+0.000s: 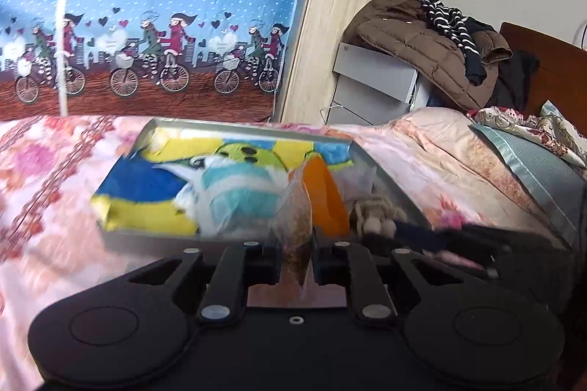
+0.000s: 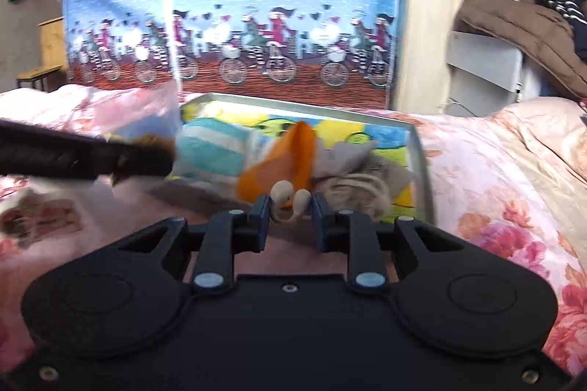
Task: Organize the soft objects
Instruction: 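Carry the plastic bag and white bead over the tray and release them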
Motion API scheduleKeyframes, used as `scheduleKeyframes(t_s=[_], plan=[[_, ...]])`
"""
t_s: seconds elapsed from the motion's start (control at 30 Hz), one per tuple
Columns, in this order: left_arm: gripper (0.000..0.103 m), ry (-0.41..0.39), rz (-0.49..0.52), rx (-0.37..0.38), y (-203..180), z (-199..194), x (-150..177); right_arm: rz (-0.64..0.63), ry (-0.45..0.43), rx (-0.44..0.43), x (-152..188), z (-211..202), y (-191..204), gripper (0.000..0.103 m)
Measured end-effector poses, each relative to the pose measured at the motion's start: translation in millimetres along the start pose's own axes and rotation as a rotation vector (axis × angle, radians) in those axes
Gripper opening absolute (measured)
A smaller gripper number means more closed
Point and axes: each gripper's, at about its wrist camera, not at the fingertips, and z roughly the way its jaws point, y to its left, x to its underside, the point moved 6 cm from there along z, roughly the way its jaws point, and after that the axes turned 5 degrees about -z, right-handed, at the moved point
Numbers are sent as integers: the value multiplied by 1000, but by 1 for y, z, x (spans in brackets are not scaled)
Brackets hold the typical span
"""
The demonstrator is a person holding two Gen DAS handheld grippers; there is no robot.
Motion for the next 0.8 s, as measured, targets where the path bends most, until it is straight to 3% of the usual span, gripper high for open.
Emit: scheduleKeyframes(t_s=[0.17,0.37,0.6,0.8], plan=[[17,37,-34,-10,1,56,-24,10,-21,34,-7,16,-17,18],[17,119,-93,-41,13,100,-23,25,-4,45,-3,36,-24,18],[18,135,-145,-30,21,103,-22,-30,-5,62,-5,34,-5,20],[33,150,-148,-43,21,96,-26,-60,1,65,-5,31,2,32]])
